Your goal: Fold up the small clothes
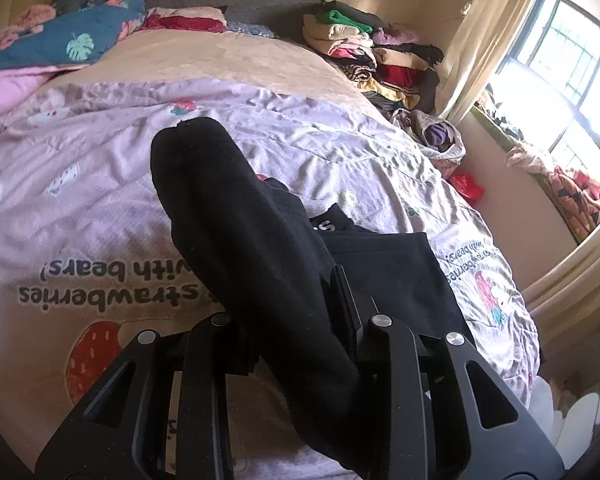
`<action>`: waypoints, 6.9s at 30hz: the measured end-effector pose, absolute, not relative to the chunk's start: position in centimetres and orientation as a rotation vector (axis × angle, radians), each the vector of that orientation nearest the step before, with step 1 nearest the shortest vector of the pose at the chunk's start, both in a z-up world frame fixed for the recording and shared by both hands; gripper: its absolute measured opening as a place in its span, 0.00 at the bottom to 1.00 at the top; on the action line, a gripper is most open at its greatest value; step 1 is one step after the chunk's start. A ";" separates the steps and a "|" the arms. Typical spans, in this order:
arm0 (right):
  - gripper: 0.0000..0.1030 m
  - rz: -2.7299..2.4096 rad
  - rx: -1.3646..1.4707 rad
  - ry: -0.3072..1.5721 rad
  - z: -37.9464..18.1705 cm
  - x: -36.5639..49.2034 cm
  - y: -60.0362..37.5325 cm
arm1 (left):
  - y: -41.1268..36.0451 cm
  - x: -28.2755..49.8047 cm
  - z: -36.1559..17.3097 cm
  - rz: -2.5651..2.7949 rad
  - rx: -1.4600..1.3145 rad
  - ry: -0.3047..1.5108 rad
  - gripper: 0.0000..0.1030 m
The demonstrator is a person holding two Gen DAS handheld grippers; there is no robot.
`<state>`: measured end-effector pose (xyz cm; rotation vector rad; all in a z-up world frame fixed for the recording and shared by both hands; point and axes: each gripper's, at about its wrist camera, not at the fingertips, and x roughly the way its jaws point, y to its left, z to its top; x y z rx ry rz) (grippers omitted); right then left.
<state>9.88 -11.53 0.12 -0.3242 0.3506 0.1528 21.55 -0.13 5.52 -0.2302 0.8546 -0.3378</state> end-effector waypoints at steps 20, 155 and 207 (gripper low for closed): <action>0.10 0.062 -0.150 0.415 0.8 9.8 -17.9 | -9.2 22.6 7.2 -0.360 -0.120 0.893 0.21; 0.13 0.156 0.537 0.774 -2.5 15.0 -34.9 | -9.9 17.4 -1.7 -0.297 -0.154 0.931 0.90; 0.95 -0.041 0.295 0.556 1.6 6.5 -31.2 | -8.7 12.8 2.6 -0.335 -0.128 0.846 0.91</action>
